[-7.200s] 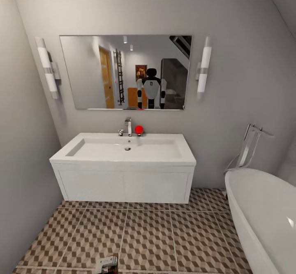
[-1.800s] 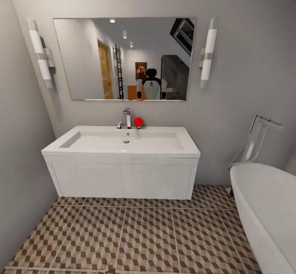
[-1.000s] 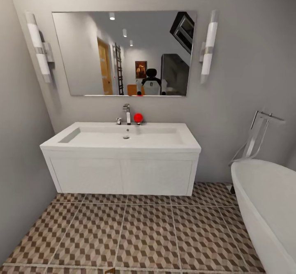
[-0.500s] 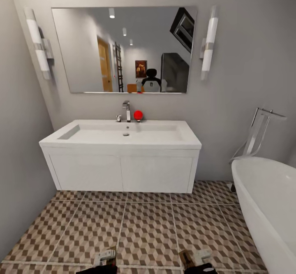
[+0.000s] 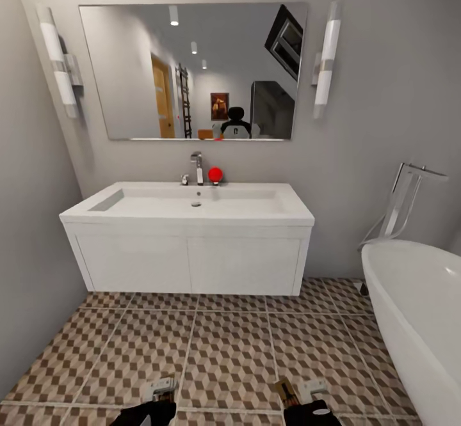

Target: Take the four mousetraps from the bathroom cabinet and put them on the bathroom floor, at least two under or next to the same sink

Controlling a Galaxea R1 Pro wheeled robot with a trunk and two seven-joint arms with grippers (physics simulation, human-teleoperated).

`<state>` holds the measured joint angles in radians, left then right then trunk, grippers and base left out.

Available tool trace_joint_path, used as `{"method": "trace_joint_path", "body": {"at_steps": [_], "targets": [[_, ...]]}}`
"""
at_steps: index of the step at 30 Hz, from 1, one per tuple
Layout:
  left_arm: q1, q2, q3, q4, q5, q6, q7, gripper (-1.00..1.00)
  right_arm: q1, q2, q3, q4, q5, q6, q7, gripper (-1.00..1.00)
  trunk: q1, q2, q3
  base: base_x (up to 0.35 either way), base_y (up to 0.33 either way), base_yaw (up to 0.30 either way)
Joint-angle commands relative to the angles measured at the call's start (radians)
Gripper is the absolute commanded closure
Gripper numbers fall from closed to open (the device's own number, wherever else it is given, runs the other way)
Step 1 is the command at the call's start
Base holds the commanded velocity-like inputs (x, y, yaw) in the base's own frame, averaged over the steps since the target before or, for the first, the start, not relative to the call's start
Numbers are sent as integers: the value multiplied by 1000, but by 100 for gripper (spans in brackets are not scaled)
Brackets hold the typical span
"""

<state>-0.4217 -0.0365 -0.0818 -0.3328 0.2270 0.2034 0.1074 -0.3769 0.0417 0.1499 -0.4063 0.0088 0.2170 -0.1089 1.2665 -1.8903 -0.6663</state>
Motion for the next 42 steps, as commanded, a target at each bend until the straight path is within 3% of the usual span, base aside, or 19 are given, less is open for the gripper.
{"method": "trace_joint_path", "body": {"at_steps": [1,8,17,24,32,42], "targets": [[0,2,-11,-1,5,5,11,100,0,-1,8,4,-3,-13,-13,100,4,-8,-4,0,0,0],[0,5,-15,1,-38,1,14,100,0,0,8,68,-4,-86,-22,100,31,-57,-26,0,0,0],[0,3,-16,1,-48,-3,15,100,1,1,8,78,-5,-80,-23,100,65,-120,-54,0,0,0],[0,2,-15,2,-85,-6,12,100,0,2,8,78,-4,-71,-23,100,92,-169,-76,0,0,0],[0,-1,-13,1,-90,-3,13,100,0,2,8,78,-4,-70,-23,100,123,-225,-101,0,0,0],[0,-13,-10,24,-85,-4,56,100,0,3,8,78,-4,-71,-23,100,161,-295,-133,0,0,0]]}}
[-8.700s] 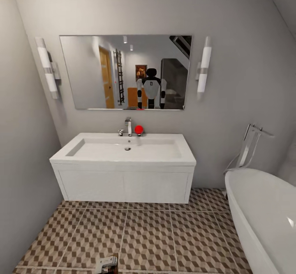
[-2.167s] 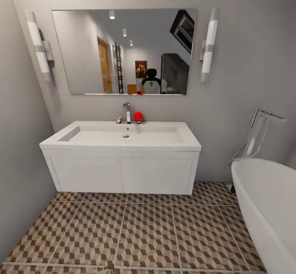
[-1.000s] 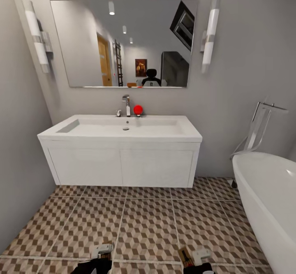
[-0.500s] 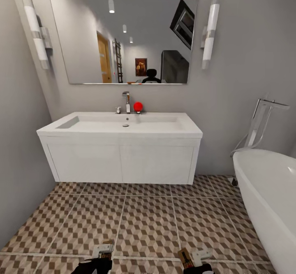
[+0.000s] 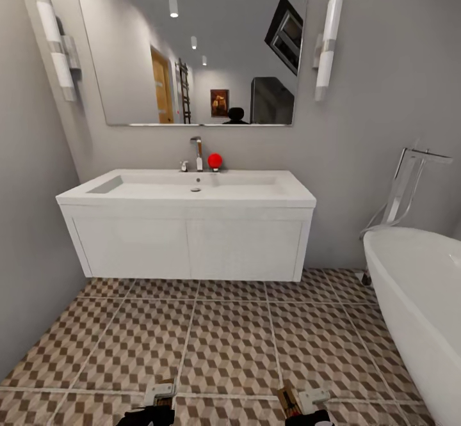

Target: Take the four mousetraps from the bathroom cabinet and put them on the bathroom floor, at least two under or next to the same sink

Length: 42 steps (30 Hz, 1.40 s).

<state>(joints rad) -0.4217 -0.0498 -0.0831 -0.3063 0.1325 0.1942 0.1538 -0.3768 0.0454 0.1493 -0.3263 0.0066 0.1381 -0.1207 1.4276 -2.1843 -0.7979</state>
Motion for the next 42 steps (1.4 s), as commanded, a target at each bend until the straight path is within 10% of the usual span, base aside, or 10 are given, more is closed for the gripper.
{"method": "trace_joint_path", "body": {"at_steps": [1,42], "targets": [[0,0,-9,4,9,4,10,100,0,-1,9,-2,-2,8,-11,100,4,-8,-4,0,0,0],[0,-1,-7,48,9,-27,12,100,1,1,11,-1,1,-6,-11,100,161,-295,-133,0,0,0]]}}
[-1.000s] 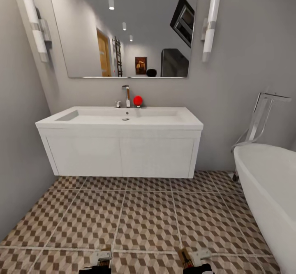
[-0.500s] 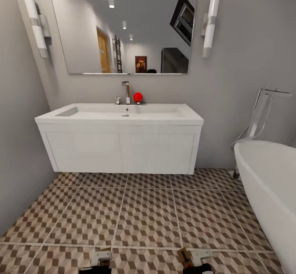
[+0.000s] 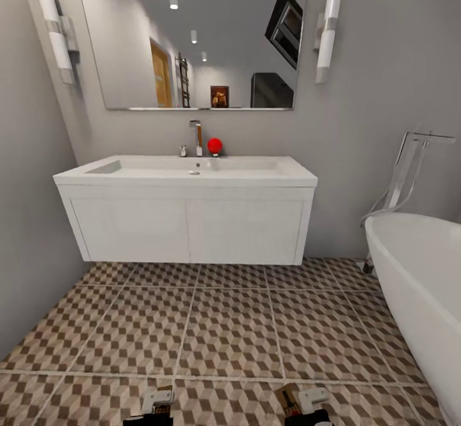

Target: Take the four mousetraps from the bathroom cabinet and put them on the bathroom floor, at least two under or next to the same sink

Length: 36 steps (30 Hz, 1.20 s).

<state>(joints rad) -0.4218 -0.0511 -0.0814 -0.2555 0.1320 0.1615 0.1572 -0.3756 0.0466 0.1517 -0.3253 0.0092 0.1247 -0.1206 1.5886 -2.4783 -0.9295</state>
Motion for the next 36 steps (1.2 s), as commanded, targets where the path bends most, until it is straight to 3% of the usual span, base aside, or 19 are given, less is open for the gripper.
{"method": "trace_joint_path", "body": {"at_steps": [1,36], "targets": [[0,0,-9,-2,9,6,8,100,0,-1,9,-2,-2,8,-11,100,4,-8,-4,0,0,0],[0,0,-9,-1,11,1,3,100,0,-1,9,-1,-1,7,-11,100,26,-29,-138,0,0,0]]}}
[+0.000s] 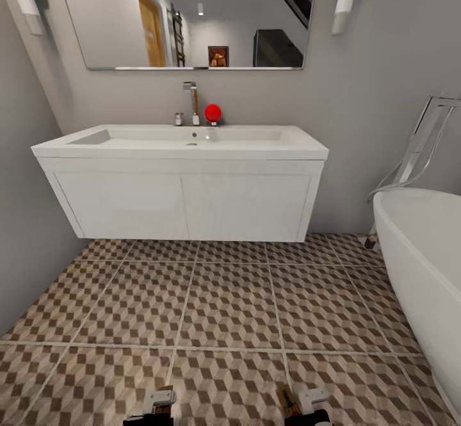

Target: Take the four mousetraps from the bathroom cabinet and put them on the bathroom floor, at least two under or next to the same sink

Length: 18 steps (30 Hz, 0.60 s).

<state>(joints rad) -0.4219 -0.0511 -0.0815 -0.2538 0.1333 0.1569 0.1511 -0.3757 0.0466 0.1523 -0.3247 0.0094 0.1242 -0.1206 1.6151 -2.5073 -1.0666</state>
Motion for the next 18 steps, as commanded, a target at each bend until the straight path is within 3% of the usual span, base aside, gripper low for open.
{"method": "trace_joint_path", "body": {"at_steps": [1,18], "targets": [[0,0,-9,-2,9,6,9,100,0,-1,9,-2,-2,8,-11,100,0,-1,-5,0,0,0],[0,0,-9,-2,8,6,9,100,0,-1,9,-2,-2,8,-11,100,8,-5,-71,0,0,0]]}}
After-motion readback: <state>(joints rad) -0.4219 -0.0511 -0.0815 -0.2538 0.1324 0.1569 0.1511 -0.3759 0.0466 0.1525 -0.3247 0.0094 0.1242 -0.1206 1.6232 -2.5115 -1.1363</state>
